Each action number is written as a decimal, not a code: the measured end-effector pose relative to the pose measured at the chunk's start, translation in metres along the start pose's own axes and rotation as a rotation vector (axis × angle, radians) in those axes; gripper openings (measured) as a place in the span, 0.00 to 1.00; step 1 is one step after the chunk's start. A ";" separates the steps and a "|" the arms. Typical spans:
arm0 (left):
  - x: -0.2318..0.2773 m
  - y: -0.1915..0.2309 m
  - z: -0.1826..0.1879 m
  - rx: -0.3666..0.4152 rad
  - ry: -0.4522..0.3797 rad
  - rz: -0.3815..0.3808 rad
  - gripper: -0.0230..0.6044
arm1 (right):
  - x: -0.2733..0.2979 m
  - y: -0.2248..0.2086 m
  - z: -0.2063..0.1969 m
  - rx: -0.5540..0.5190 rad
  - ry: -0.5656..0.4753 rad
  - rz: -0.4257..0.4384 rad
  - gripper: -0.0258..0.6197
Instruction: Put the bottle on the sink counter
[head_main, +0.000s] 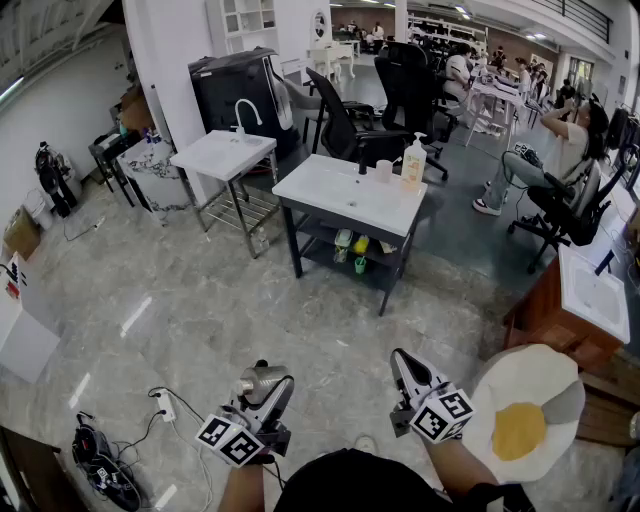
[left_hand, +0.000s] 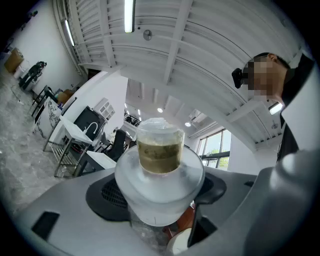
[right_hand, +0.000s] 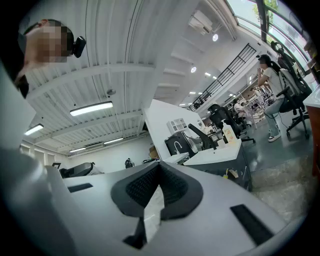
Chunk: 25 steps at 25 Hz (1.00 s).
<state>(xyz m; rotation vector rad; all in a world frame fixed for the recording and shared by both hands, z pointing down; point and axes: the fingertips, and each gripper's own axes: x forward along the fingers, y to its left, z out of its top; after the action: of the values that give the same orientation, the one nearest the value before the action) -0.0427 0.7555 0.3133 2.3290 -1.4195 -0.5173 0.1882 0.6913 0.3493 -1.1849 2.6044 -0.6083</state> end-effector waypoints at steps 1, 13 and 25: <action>0.002 0.000 0.000 0.002 0.000 0.000 0.60 | 0.001 -0.002 0.001 -0.003 0.000 0.004 0.09; 0.033 -0.007 -0.002 0.032 0.006 -0.006 0.60 | 0.018 -0.024 0.015 -0.048 0.001 0.026 0.09; 0.080 -0.020 -0.025 0.042 0.018 0.020 0.60 | -0.010 -0.080 0.027 -0.070 -0.025 0.018 0.09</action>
<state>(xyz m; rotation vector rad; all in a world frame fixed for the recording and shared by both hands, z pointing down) 0.0186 0.6947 0.3157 2.3434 -1.4569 -0.4639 0.2579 0.6436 0.3619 -1.1794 2.6324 -0.4998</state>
